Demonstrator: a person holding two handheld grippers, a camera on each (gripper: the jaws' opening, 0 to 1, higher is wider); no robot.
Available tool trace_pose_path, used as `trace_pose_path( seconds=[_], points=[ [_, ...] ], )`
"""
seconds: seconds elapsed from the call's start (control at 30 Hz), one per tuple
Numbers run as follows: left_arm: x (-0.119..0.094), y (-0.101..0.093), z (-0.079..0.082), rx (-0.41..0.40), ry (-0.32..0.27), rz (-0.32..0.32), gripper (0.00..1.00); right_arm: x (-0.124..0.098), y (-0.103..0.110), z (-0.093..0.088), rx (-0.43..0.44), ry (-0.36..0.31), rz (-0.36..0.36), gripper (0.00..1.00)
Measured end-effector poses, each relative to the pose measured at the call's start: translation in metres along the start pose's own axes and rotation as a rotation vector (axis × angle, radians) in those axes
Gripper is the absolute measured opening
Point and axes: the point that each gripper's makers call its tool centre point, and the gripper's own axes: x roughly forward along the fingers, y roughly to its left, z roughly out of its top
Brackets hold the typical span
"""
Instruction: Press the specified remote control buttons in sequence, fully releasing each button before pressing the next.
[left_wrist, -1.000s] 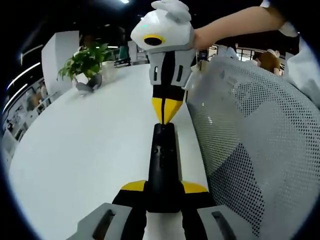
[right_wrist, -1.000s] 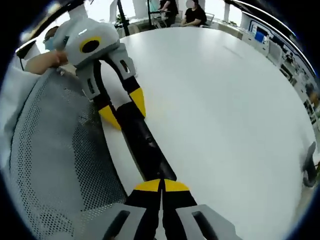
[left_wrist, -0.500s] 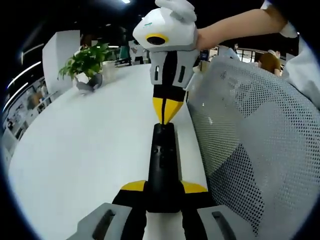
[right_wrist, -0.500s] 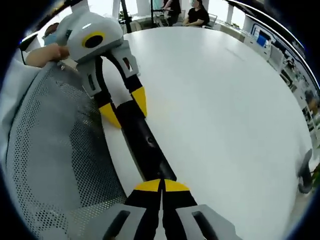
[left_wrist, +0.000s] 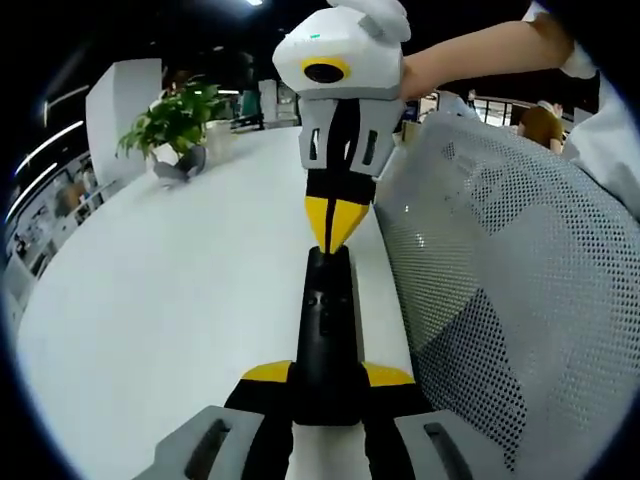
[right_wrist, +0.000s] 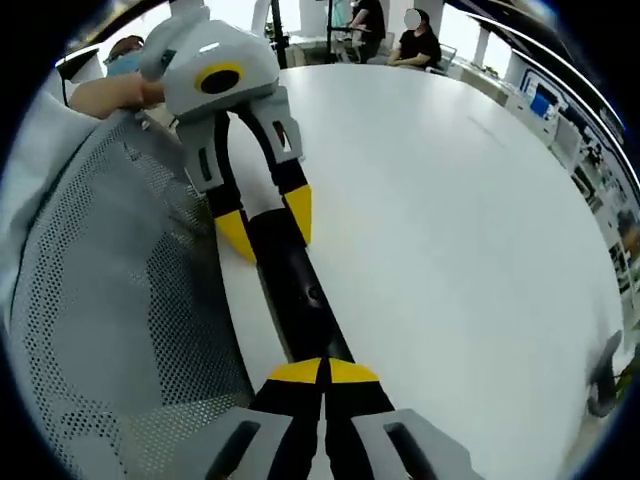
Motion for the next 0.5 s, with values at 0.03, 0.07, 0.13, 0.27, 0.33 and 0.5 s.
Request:
trace_pose_path(
  seconds=[0.03, 0.07, 0.13, 0.27, 0.33, 0.5],
  points=[
    [-0.0001, 0.0000, -0.0001, 0.000, 0.000, 0.000, 0.25, -0.0015, -0.0008, 0.0006, -0.007, -0.002, -0.002, 0.00],
    [-0.0001, -0.0001, -0.0001, -0.002, -0.001, 0.000, 0.25, -0.0015, -0.0010, 0.0006, -0.001, -0.001, -0.001, 0.00],
    [-0.0003, -0.0003, -0.0002, -0.001, 0.000, 0.000, 0.25, -0.0014, -0.0008, 0.0005, -0.004, 0.000, -0.003, 0.00],
    [-0.0004, -0.0005, -0.0003, -0.002, -0.001, 0.000, 0.25, 0.0003, -0.0005, 0.0006, -0.060, 0.042, -0.005, 0.00],
    [-0.0005, -0.0006, -0.0004, -0.004, -0.001, -0.001, 0.25, 0.0008, -0.0001, 0.0007, -0.089, 0.065, -0.006, 0.00],
    [-0.0006, -0.0008, -0.0005, -0.005, -0.003, -0.002, 0.25, 0.0001, -0.0008, 0.0000, -0.098, 0.074, -0.008, 0.00]
  ],
)
